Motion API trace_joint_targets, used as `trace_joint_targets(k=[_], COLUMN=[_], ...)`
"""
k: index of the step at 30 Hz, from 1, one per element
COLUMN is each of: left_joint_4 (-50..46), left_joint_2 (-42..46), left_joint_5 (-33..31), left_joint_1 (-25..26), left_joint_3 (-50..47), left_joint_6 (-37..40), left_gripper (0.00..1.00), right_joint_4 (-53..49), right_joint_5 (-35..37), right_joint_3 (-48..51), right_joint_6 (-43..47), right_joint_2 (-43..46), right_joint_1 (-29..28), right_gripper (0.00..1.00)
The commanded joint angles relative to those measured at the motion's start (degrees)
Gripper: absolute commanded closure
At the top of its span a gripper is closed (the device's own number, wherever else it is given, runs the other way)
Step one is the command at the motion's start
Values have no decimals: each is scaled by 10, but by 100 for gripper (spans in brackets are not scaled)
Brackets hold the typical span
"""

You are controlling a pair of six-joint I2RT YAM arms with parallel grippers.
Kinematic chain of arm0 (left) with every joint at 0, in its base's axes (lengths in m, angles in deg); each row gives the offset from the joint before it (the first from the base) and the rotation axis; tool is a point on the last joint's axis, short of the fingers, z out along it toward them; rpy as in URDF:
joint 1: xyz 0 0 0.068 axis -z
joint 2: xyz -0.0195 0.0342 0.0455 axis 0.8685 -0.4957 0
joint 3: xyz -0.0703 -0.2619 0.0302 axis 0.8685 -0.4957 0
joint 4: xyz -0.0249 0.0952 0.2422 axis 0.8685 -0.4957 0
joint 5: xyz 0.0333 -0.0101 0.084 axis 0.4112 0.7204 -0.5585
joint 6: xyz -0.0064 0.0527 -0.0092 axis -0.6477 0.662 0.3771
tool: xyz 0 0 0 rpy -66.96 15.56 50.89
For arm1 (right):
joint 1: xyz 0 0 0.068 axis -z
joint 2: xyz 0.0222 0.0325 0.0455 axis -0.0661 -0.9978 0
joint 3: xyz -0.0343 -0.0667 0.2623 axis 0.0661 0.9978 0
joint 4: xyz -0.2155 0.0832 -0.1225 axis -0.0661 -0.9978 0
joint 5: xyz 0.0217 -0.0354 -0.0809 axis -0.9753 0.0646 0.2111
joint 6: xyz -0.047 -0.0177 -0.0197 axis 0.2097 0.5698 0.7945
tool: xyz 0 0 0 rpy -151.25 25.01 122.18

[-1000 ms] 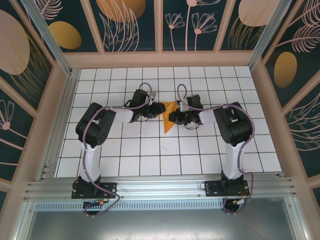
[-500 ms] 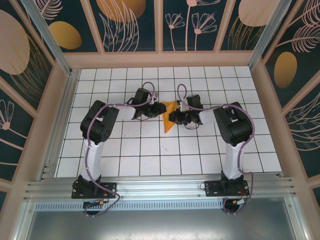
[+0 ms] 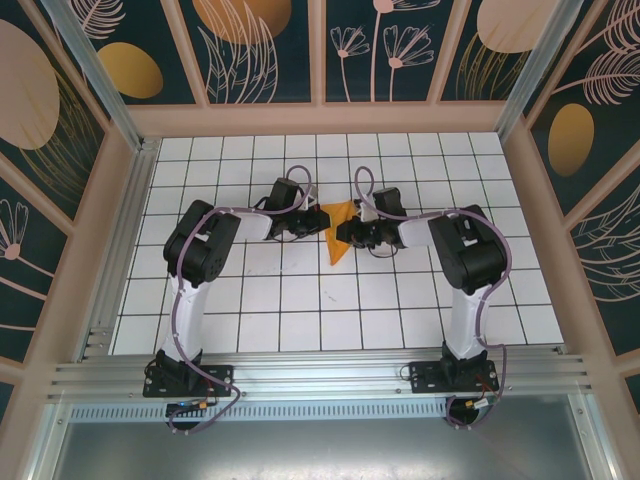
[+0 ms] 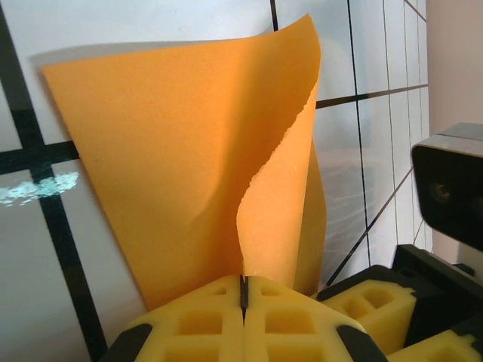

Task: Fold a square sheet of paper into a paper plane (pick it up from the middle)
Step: Fourth fold the wing at the center of the table.

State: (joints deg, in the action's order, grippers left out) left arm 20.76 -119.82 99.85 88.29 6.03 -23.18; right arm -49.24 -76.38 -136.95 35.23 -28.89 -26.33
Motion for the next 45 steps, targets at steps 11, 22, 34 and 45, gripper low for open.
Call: trace_joint_targets(k=[11,22,34,45], left_joint_4=[25,142,129,104], left_joint_2=[8,62,70,60], left_joint_5=[-25,-32,-64,-86], left_joint_1=[-1,-1,-1,-2], left_joint_3=[-23,-92,-112,-114], left_joint_6=[12,-28,-21,-13], left_gripper=[100,100,100,100], right_joint_4=[-122,-163,-176,-184], right_joint_5=[122,172,202,219], right_joint_3=[-12,-34,-43,-43], right_joint_6=[-6,-24,-47,-45], right_joint_2=[46,19,4,4], right_joint_1=[-10,-22,-28,-32], right_gripper=[74,75,74,74])
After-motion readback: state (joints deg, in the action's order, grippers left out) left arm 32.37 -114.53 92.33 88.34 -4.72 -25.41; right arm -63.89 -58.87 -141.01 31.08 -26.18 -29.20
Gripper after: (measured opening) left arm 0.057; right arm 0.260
